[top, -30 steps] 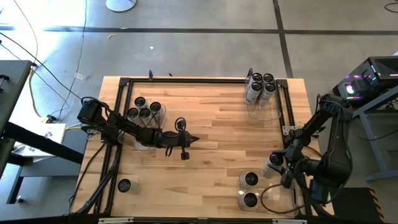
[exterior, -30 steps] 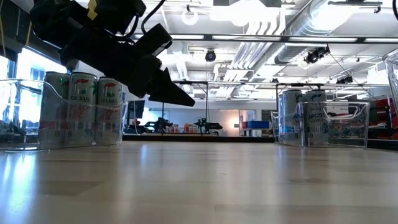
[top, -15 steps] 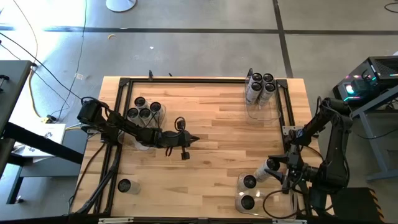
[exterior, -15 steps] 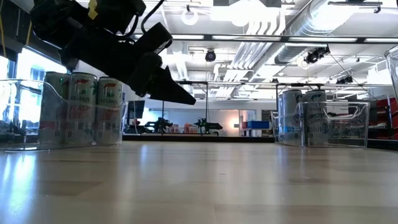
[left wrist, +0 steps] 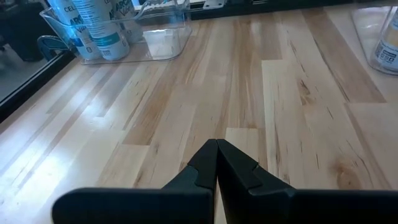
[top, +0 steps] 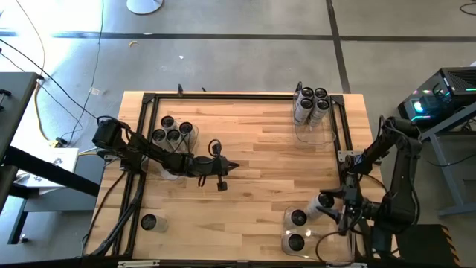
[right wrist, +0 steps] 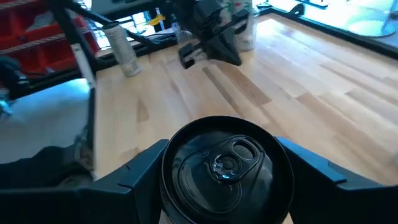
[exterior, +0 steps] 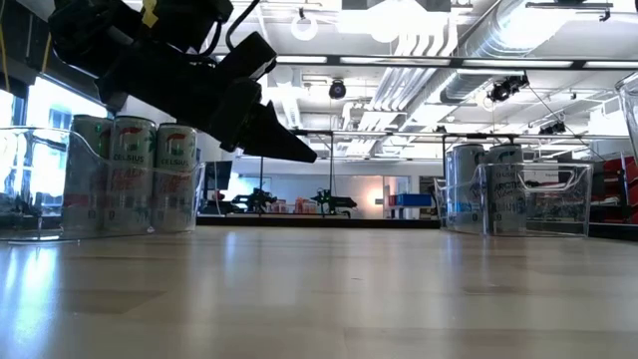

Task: Sort soda cans
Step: Put the white-yellow soda can into the bottom transparent bin

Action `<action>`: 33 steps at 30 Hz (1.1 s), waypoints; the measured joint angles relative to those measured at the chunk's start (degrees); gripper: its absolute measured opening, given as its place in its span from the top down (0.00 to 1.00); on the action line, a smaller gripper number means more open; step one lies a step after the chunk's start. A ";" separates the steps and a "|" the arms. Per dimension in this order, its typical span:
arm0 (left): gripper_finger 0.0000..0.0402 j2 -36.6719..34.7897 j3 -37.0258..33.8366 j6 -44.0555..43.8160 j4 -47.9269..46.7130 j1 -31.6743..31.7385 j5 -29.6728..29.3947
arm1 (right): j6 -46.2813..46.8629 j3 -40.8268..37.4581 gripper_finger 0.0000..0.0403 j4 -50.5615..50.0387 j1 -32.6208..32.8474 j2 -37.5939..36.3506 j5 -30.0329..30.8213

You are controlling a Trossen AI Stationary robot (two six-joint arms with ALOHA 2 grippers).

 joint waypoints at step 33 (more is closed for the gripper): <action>1.00 -0.35 0.02 1.97 2.91 0.39 -0.22 | -0.95 2.20 0.41 5.04 -1.55 21.72 2.17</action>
